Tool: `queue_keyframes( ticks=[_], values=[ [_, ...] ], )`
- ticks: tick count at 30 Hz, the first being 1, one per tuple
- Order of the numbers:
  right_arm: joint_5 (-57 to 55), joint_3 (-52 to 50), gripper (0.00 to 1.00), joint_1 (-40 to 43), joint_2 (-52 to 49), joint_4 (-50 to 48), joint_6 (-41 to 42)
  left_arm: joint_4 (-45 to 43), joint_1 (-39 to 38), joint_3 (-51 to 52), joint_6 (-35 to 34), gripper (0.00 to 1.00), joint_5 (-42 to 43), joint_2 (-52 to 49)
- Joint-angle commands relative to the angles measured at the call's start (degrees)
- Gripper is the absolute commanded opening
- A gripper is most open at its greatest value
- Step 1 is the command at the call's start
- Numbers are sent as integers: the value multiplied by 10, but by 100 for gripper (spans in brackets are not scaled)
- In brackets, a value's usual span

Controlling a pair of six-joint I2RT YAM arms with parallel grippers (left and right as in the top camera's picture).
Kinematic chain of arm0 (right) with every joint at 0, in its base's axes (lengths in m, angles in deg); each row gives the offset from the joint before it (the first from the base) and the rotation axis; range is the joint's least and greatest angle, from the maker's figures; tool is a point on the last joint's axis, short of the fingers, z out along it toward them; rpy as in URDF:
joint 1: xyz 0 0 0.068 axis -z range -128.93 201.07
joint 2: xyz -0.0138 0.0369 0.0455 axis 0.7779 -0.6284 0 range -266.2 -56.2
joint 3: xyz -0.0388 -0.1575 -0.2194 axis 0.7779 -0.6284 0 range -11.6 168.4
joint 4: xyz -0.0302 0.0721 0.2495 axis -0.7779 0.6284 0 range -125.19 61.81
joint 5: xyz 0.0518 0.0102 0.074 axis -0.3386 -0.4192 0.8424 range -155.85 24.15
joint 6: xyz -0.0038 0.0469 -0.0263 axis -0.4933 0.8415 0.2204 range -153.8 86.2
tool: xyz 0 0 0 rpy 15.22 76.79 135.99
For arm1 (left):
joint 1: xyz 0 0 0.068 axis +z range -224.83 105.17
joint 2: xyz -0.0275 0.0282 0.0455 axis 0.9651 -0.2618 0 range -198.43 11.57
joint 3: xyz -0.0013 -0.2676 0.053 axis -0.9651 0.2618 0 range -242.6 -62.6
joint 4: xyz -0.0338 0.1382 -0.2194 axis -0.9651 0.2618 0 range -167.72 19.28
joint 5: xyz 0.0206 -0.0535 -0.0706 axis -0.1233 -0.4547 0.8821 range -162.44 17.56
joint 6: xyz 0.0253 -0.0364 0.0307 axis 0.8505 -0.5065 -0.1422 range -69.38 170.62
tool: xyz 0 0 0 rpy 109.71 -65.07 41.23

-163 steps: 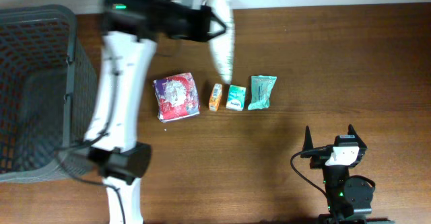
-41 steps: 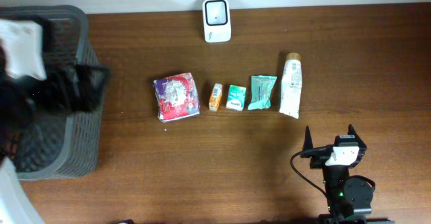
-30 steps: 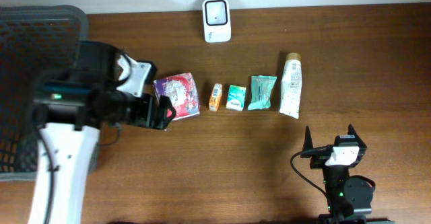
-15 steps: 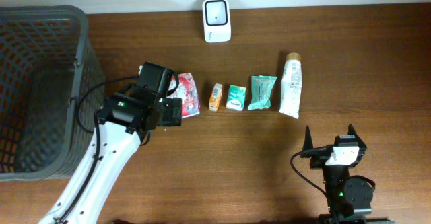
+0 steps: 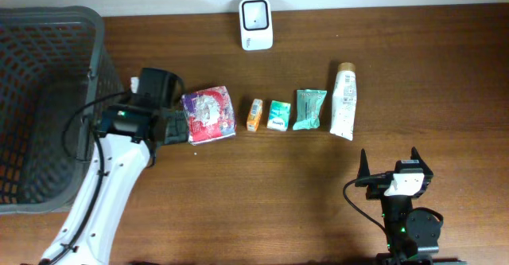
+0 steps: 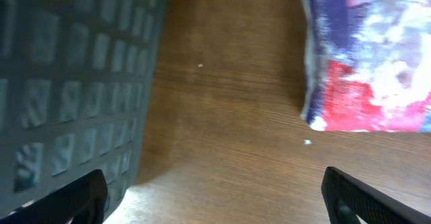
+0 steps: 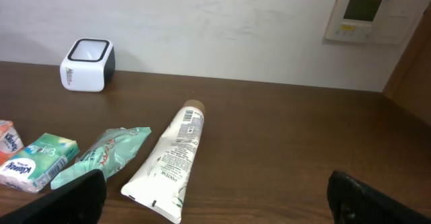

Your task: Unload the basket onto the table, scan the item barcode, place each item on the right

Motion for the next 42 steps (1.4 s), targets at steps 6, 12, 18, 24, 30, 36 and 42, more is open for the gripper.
queue_keyframes(
  ticks=[6,12,18,24,30,36,42],
  values=[
    [117,-5,98,-2,4,-7,0,5,19,6,-10,99,-2,-2],
    [411,-5,98,-2,4,-125,26,-5,43,6,-14,99,3,-2],
    [406,-5,98,-2,4,-339,26,-5,43,6,-14,99,3,-2],
    [306,21,98,-2,-1,-392,26,-5,43,6,-14,99,3,-2],
    [202,94,99,-2,-40,-370,25,-5,43,6,-14,99,3,-2],
    [186,435,98,-1,-306,-44,-82,-5,43,6,-14,99,3,-2],
    [199,852,99,-2,-628,386,-81,-5,43,6,-14,99,3,-2]
  ],
)
